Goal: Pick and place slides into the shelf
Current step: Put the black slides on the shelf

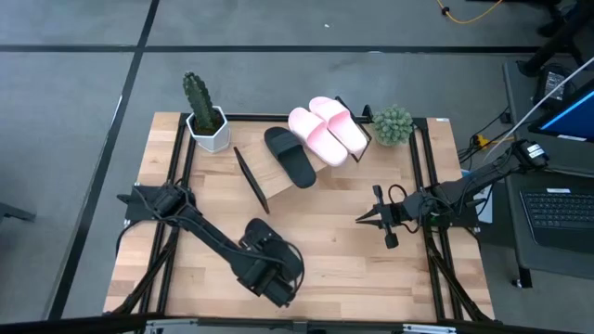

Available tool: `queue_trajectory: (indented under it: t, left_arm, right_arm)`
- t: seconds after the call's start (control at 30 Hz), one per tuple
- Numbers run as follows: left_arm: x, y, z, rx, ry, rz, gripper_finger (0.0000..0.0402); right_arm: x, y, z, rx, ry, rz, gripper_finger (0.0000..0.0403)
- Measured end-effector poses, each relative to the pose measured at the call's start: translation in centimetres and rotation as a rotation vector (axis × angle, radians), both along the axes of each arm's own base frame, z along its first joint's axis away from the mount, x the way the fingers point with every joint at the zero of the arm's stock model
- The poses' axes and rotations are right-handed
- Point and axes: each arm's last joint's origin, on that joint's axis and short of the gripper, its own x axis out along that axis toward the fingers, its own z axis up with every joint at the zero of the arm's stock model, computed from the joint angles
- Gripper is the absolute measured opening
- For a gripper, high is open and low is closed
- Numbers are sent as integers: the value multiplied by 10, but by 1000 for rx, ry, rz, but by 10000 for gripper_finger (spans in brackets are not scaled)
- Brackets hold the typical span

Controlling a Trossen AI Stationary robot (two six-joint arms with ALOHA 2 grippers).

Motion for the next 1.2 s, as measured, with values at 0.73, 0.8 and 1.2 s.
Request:
queue_trajectory:
  t: [0.73, 0.8, 1.2]
  left_arm:
    - [-1, 12, -23, -14, 77, 52, 156]
    - [-2, 13, -24, -11, 81, 52, 156]
    - [0, 16, -25, -13, 87, 61, 156]
  right_arm:
    - [0, 0, 0, 1, -2, 0, 23]
    - [0, 0, 0, 1, -2, 0, 23]
    - [0, 0, 0, 1, -2, 0, 23]
